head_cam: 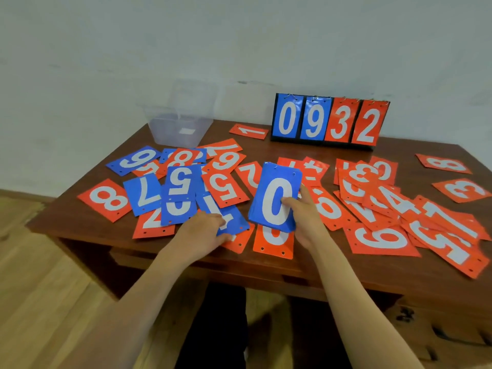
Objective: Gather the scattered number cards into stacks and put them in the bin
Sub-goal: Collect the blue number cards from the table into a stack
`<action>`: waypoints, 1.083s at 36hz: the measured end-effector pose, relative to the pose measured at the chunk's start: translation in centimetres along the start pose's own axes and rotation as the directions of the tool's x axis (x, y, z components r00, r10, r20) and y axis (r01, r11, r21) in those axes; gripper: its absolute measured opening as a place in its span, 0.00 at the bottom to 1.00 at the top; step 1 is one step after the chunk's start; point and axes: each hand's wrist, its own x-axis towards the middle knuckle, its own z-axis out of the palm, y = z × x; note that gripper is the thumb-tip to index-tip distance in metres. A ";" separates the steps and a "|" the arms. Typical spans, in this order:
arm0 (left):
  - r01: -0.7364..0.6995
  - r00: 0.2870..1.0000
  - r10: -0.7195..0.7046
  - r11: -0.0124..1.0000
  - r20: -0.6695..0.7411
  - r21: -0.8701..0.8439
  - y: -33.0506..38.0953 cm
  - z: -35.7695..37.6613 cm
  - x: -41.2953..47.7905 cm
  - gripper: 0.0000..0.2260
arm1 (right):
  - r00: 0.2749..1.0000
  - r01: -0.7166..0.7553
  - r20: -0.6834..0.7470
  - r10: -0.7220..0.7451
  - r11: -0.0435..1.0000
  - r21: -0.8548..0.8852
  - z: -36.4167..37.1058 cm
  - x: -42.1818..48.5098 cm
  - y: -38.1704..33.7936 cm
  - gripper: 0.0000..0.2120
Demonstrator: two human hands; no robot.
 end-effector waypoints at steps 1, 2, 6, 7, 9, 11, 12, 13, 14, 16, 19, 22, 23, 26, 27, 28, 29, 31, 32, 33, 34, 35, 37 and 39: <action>-0.025 0.999 0.026 0.999 -0.024 0.026 0.1 0.0 0.0 0.21 | 1.000 0.003 0.005 -0.003 1.000 -0.015 0.0 -0.1 0.1 0.20; -0.047 0.997 0.049 0.998 -0.059 0.037 0.2 0.0 -0.1 0.19 | 1.000 0.009 0.011 -0.008 0.999 -0.036 -0.1 -0.3 0.3 0.21; -0.096 0.938 0.082 0.995 -0.338 -0.024 0.2 -0.2 -0.2 0.12 | 0.998 0.031 0.048 -0.028 0.997 -0.067 -0.2 -0.4 0.6 0.27; -0.106 0.914 0.062 0.991 -0.401 -0.087 0.2 -0.4 -0.1 0.11 | 0.998 0.031 0.055 -0.026 0.996 -0.081 -0.2 -0.3 0.6 0.28; -0.128 0.865 -0.002 0.966 -0.502 -0.225 0.5 -1.2 0.0 0.13 | 0.998 0.037 0.056 -0.030 0.990 -0.137 -0.1 -0.2 0.5 0.30; -0.166 0.808 -0.061 0.930 -0.585 -0.327 1.0 -2.4 0.3 0.14 | 0.997 0.058 0.056 -0.049 0.983 -0.176 -0.1 -0.1 0.4 0.31; -0.198 0.788 -0.090 0.900 -0.610 -0.389 1.2 -3.1 0.6 0.13 | 0.996 0.071 0.059 -0.061 0.980 -0.184 -0.1 0.1 0.3 0.31; -0.225 0.781 -0.119 0.862 -0.613 -0.454 1.5 -3.8 0.9 0.14 | 0.996 0.081 0.056 -0.072 0.979 -0.186 -0.2 0.1 0.1 0.31; -0.246 0.782 -0.142 0.824 -0.607 -0.510 1.6 -4.5 1.2 0.14 | 0.996 0.087 0.047 -0.079 0.978 -0.192 -0.2 0.2 -0.1 0.31; -0.280 0.814 -0.157 0.738 -0.560 -0.614 1.8 -5.8 2.0 0.16 | 0.994 0.105 0.032 -0.101 0.974 -0.201 -0.4 0.4 -0.6 0.31; -0.296 0.908 -0.137 0.456 -0.395 -0.839 2.1 -7.1 3.4 0.18 | 0.989 0.149 0.045 -0.143 0.968 -0.204 -0.8 0.8 -1.5 0.32; -0.176 0.971 -0.106 0.290 -0.214 -0.941 2.7 -7.6 5.0 0.18 | 0.974 0.216 0.112 -0.196 0.951 -0.221 -1.2 1.0 -2.1 0.31; -0.141 0.980 -0.094 0.282 -0.173 -0.949 2.9 -7.5 5.5 0.17 | 0.969 0.233 0.134 -0.206 0.943 -0.237 -1.3 1.1 -2.2 0.29; -0.101 0.989 -0.085 0.199 -0.120 -0.975 3.8 -7.3 6.7 0.14 | 0.964 0.246 0.176 -0.199 0.920 -0.306 -1.4 1.5 -2.2 0.19; -0.093 0.989 -0.098 0.167 -0.110 -0.982 4.0 -7.2 7.1 0.13 | 0.964 0.243 0.183 -0.193 0.919 -0.310 -1.4 1.6 -2.2 0.17; -0.090 0.988 -0.111 0.140 -0.106 -0.986 4.2 -7.2 7.4 0.12 | 0.965 0.237 0.183 -0.188 0.923 -0.302 -1.4 1.7 -2.1 0.15; -0.094 0.985 -0.131 0.156 -0.115 -0.983 4.4 -7.0 7.7 0.12 | 0.967 0.233 0.175 -0.188 0.926 -0.296 -1.4 1.9 -2.0 0.15; -0.112 0.974 -0.162 0.272 -0.160 -0.956 4.5 -6.7 8.3 0.13 | 0.970 0.230 0.150 -0.191 0.924 -0.305 -1.4 2.1 -2.1 0.14; -0.123 0.970 -0.159 0.339 -0.185 -0.933 4.5 -6.4 8.6 0.14 | 0.973 0.220 0.135 -0.187 0.927 -0.305 -1.3 2.2 -2.1 0.14; -0.135 0.967 -0.147 0.402 -0.209 -0.906 4.6 -6.0 8.8 0.15 | 0.978 0.199 0.119 -0.171 0.937 -0.287 -1.1 2.4 -2.0 0.13; -0.155 0.962 -0.133 0.458 -0.240 -0.876 4.8 -5.5 9.0 0.15 | 0.983 0.170 0.106 -0.148 0.953 -0.252 -0.9 2.6 -2.0 0.12; -0.176 0.954 -0.125 0.510 -0.274 -0.842 4.9 -5.1 9.3 0.15 | 0.988 0.143 0.094 -0.125 0.967 -0.211 -0.7 2.8 -2.0 0.11; -0.200 0.932 -0.134 0.583 -0.337 -0.787 5.0 -4.2 9.7 0.16 | 0.995 0.084 0.064 -0.076 0.986 -0.146 -0.2 2.9 -2.0 0.08; -0.201 0.910 -0.166 0.624 -0.379 -0.756 4.9 -3.6 10.0 0.17 | 0.997 0.045 0.060 -0.039 0.994 -0.102 0.3 2.8 -2.0 0.06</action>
